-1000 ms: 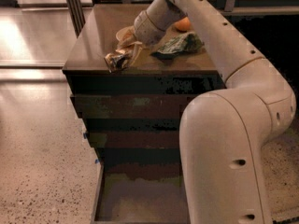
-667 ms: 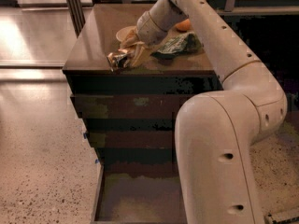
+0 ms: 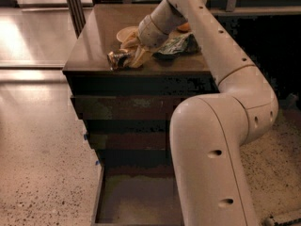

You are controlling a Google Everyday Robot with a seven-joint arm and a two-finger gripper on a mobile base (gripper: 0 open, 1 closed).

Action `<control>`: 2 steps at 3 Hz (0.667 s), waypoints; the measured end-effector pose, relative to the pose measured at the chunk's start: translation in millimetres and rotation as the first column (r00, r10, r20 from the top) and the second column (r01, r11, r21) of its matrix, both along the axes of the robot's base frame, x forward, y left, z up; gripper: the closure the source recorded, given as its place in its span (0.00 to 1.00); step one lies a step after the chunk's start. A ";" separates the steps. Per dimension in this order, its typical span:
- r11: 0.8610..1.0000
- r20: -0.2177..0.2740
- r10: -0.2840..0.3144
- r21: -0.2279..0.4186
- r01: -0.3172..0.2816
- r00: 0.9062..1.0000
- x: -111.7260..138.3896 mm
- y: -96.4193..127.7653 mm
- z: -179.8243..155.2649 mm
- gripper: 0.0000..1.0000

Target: Pick orange can from bottom drawer and place on counter

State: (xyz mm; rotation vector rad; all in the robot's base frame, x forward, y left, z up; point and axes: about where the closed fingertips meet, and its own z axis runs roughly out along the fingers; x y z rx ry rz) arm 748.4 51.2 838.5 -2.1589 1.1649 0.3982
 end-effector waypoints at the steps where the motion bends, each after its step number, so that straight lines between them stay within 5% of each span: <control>1: 1.000 0.000 0.000 0.000 0.000 1.000 0.0 0.0 0.0 0.84; 2: 1.000 0.000 0.000 0.000 0.000 1.000 0.0 0.0 0.0 0.61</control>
Offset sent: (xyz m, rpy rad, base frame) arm 0.0000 0.0000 0.0000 0.0000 0.0000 0.0000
